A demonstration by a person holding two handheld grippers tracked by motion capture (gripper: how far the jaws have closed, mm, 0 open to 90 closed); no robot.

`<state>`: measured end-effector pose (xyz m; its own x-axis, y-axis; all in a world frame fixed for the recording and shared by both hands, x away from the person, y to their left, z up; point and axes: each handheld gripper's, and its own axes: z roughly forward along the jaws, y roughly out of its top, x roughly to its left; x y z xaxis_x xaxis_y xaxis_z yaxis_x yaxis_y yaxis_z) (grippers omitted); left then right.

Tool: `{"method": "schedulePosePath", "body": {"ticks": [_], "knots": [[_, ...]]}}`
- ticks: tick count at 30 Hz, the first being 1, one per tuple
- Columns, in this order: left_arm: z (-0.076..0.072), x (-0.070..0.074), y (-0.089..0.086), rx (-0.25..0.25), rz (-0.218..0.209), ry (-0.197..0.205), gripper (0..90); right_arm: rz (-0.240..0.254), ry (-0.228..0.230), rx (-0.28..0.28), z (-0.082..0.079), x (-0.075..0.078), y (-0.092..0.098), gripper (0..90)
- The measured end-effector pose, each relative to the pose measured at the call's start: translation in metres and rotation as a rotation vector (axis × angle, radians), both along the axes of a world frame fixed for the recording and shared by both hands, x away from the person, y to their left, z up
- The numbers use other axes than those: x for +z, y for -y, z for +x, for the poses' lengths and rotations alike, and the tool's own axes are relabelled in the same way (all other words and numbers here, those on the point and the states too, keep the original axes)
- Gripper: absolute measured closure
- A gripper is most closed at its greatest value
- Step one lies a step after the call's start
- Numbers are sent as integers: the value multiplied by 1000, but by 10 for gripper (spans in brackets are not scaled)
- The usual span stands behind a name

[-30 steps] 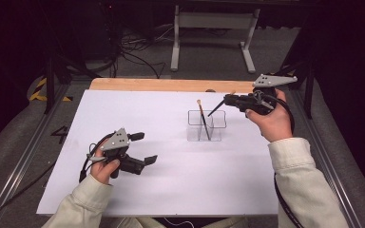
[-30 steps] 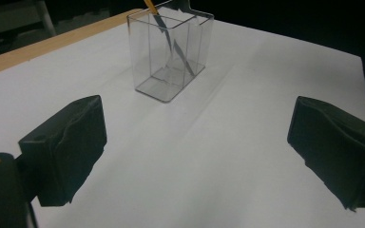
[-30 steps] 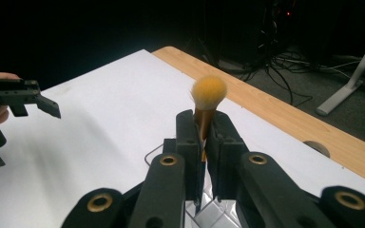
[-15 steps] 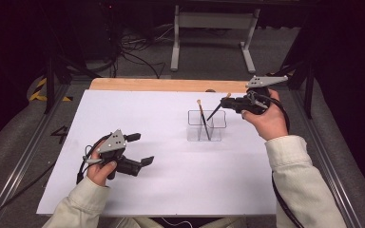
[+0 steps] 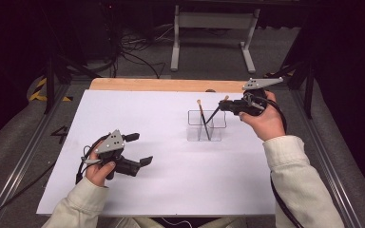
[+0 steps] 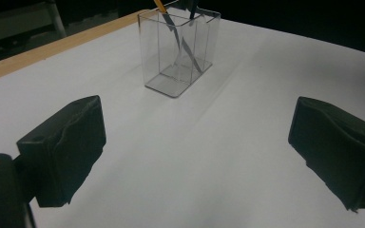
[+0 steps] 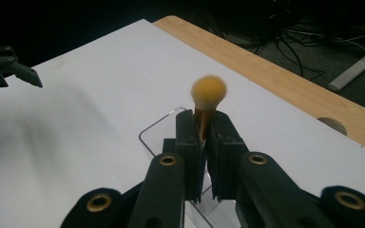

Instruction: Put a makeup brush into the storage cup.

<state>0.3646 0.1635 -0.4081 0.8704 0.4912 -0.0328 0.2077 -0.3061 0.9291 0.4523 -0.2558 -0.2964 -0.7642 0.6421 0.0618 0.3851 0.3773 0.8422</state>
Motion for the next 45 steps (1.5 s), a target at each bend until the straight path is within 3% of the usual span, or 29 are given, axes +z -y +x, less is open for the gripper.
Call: {"method": "schedulePosePath", "body": {"ticks": [18, 29, 31, 35, 38, 41, 45], "knots": [[2, 0, 3, -16, 4, 11, 61, -33, -46, -5, 8, -22, -2, 845], [3, -1, 4, -21, 3, 9, 59, -50, -63, 8, 9, -27, -5, 842], [3, -1, 4, -21, -1, 7, 59, -49, -57, 20, 8, -28, -4, 807], [4, 0, 5, -25, -11, 13, 60, -27, 43, -10, 4, -25, 2, 463], [4, 0, 5, -26, -10, 16, 60, 32, 104, -25, -4, -24, 12, 343], [3, 0, 4, -22, -9, 12, 60, 72, 151, -26, -14, -26, 20, 297], [1, 0, 1, -15, -9, 17, 58, 107, 176, -29, -26, -28, 29, 285]]}}
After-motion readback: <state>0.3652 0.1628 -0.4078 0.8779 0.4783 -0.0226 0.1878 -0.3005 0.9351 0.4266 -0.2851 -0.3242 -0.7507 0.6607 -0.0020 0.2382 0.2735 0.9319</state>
